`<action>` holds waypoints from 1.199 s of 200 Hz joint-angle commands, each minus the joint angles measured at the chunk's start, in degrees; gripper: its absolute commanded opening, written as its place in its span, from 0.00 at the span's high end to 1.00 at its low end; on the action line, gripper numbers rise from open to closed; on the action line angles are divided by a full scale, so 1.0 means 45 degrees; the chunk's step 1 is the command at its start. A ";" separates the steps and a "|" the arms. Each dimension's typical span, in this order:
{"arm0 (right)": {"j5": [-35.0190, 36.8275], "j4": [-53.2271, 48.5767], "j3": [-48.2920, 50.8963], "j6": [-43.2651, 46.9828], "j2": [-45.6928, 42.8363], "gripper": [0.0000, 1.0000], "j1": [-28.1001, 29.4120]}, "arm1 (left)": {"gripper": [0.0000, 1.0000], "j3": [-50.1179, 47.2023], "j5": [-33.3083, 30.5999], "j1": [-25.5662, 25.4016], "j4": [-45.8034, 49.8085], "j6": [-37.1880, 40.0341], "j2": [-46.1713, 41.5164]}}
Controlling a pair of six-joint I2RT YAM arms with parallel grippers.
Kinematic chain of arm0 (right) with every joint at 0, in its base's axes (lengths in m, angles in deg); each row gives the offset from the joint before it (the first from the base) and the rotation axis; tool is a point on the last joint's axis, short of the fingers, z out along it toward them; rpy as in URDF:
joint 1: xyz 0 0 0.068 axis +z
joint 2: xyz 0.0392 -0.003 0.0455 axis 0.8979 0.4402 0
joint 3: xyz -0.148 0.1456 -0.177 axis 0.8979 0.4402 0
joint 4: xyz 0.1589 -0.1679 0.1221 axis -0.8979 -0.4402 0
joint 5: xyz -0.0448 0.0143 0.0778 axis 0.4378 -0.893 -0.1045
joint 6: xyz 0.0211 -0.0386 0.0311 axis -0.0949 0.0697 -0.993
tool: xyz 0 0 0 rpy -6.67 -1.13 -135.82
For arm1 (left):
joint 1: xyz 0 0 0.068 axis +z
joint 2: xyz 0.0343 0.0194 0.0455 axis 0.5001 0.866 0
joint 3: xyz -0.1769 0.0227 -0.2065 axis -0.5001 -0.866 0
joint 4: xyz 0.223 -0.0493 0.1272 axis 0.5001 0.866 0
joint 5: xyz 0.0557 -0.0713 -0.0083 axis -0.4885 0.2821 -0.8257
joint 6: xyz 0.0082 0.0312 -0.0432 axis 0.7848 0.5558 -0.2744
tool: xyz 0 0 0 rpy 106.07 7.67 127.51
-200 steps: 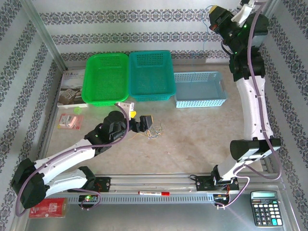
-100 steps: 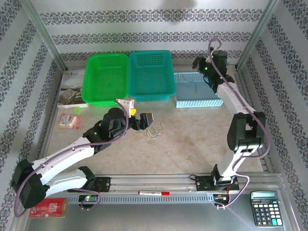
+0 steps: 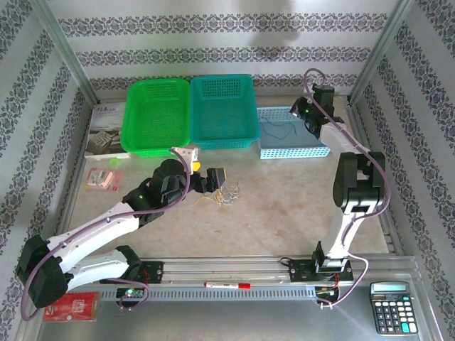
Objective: Untangle the cables
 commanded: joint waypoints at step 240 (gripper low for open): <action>0.1290 -0.0030 0.9094 -0.0267 -0.9288 0.37 0.9197 | 0.00 -0.3348 -0.1205 0.0167 0.2486 -0.4659 -0.2417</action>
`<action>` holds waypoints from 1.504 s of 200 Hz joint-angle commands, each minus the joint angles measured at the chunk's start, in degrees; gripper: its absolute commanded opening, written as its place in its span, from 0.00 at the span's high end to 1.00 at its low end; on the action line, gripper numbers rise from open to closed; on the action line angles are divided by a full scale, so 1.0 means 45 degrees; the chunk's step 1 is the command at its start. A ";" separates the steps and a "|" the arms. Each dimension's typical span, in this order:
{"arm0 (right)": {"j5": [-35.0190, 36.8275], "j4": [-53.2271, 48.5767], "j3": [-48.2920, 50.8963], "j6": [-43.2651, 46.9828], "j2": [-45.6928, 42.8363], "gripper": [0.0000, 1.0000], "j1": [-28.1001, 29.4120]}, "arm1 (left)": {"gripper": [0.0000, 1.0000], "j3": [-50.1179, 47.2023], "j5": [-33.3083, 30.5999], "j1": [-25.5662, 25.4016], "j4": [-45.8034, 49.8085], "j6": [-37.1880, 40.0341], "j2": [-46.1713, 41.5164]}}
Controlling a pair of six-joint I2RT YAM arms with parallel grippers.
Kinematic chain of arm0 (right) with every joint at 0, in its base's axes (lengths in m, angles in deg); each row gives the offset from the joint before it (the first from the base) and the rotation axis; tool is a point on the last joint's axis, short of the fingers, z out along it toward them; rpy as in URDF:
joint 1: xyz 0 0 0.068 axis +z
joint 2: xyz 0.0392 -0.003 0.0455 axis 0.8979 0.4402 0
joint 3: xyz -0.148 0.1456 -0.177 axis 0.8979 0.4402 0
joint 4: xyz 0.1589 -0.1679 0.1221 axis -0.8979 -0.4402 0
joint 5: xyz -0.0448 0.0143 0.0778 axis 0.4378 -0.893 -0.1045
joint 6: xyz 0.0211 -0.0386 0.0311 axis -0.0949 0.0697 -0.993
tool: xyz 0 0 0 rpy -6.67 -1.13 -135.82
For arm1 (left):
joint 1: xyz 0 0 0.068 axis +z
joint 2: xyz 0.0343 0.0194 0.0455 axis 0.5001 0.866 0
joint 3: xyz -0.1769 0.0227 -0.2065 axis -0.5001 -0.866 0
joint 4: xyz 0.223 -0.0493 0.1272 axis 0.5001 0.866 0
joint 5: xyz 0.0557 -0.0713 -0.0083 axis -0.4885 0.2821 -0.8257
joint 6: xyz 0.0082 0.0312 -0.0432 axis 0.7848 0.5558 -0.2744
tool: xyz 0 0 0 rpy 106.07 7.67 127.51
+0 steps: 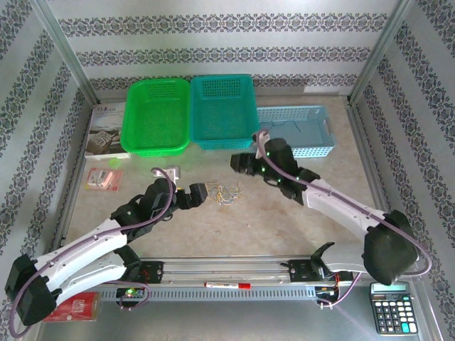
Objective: Untangle the cables
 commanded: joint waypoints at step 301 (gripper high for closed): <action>0.1968 0.0202 0.0754 -0.0367 0.0015 0.37 0.2456 | 1.00 -0.1500 0.0939 0.0343 -0.3633 -0.1741 0.2580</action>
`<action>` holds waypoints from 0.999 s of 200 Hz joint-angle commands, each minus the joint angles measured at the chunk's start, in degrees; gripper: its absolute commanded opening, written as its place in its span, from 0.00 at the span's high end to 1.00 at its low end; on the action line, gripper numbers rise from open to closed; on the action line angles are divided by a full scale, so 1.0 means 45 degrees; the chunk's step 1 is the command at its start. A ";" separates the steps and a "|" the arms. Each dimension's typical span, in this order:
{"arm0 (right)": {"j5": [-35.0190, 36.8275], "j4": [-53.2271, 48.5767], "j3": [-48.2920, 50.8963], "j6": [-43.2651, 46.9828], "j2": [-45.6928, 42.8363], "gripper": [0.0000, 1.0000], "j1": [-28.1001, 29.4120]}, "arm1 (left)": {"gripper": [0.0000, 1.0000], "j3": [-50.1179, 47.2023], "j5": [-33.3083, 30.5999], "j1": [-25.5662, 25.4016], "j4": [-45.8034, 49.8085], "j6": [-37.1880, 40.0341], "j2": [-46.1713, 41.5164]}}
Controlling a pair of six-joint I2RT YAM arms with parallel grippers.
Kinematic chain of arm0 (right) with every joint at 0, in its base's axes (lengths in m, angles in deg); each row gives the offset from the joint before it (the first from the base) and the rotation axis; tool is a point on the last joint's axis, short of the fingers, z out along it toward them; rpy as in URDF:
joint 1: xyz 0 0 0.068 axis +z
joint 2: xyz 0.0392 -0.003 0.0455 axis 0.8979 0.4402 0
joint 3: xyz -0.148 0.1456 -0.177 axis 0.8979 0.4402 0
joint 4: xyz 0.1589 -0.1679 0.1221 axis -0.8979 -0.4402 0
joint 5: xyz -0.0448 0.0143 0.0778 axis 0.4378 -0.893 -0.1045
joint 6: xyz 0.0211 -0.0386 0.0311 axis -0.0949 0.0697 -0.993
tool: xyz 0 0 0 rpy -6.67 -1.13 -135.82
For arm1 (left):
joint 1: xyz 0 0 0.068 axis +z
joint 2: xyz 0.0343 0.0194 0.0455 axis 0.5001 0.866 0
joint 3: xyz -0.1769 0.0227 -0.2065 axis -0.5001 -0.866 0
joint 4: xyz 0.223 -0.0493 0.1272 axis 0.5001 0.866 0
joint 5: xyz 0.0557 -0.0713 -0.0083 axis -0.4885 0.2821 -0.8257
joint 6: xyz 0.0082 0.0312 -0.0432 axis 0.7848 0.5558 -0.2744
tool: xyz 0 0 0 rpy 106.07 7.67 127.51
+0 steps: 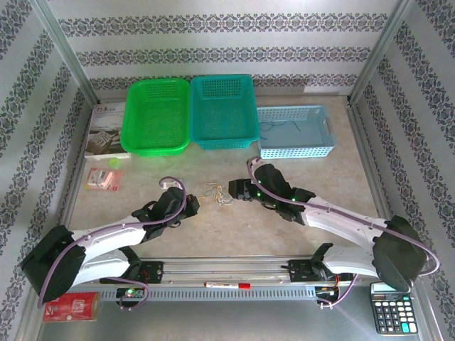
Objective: Untangle the cables
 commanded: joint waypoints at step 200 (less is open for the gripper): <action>0.1441 0.2791 0.0533 -0.0498 0.4087 0.45 0.0378 | 1.00 1.0473 0.2147 0.0108 0.4458 0.3131 -0.1676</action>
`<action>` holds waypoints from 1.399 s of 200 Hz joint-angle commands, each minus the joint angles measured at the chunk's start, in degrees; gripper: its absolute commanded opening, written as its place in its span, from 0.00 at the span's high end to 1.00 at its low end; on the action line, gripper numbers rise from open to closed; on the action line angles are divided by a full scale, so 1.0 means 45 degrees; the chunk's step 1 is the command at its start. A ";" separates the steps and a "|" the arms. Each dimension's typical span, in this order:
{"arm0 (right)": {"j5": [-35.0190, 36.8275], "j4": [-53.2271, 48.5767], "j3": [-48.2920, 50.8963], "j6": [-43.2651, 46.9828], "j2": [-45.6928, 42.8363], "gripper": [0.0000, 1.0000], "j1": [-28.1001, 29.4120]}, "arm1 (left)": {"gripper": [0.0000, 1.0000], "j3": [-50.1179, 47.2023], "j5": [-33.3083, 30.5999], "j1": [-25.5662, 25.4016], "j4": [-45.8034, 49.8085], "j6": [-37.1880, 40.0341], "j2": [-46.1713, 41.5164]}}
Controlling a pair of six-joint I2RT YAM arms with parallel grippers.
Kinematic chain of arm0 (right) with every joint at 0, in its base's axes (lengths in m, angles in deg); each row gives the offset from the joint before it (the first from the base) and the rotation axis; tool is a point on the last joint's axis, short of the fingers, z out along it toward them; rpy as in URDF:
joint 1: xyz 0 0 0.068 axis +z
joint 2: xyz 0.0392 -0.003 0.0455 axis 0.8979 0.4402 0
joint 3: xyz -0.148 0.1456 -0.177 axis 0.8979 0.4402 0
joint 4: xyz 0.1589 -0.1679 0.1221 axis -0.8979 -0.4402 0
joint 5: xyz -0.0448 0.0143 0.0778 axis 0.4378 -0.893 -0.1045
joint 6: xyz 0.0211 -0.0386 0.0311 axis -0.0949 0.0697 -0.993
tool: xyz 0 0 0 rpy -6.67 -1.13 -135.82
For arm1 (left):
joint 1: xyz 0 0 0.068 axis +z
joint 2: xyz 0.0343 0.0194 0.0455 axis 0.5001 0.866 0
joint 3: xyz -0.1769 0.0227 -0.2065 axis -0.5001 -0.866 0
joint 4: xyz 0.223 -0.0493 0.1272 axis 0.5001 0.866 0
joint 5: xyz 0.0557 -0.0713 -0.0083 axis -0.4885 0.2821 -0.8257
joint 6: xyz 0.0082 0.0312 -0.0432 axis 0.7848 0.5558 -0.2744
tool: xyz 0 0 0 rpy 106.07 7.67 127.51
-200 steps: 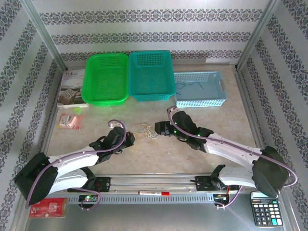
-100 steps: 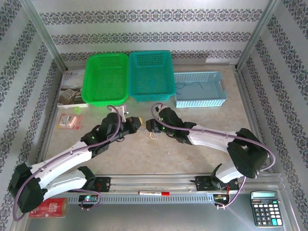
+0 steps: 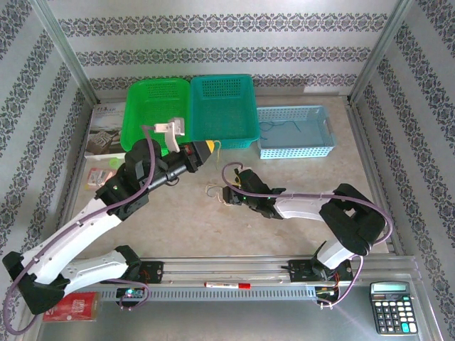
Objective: Untangle the cables
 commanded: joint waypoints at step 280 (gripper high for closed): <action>0.0752 -0.3281 0.0652 -0.0262 -0.6952 0.02 -0.0746 | 1.00 0.4675 -0.0541 0.9360 0.1163 0.4693 0.8162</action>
